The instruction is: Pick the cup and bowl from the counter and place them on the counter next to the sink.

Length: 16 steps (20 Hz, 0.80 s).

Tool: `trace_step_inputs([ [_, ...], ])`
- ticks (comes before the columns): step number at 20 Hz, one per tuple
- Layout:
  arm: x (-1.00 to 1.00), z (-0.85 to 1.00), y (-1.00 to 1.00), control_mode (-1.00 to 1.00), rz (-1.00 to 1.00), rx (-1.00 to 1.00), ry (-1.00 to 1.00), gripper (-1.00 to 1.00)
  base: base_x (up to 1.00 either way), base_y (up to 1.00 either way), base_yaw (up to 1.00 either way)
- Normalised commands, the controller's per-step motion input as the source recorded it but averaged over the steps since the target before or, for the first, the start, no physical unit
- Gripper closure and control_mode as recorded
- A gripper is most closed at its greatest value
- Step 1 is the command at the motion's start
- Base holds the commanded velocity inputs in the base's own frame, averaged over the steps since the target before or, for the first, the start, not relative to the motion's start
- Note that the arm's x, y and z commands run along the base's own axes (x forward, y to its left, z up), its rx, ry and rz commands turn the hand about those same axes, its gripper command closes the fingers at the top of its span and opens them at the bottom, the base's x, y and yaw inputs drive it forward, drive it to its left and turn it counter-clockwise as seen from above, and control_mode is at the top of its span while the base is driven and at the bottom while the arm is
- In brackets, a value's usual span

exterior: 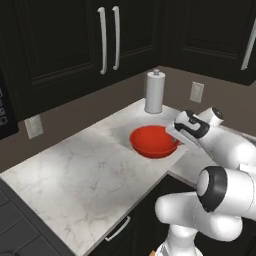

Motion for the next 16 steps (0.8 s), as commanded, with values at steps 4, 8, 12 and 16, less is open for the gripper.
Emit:
trace_step_inputs([
  [4, -0.01, 0.13, -0.73, -1.00, -0.04, 0.00, 0.00, 1.00, 0.00, 0.00, 0.00],
  [8, 0.00, 0.02, -0.67, -1.00, -0.06, 0.00, 0.00, 1.00, 0.00, 0.00, 0.00],
  [12, 0.00, 0.00, -0.60, -1.00, -0.06, 0.00, 0.00, 1.00, 0.00, 0.00, 0.00],
  [16, 0.00, 0.00, -0.42, -1.00, -0.05, 0.00, 0.00, 1.00, 0.00, 0.00, 0.00],
])
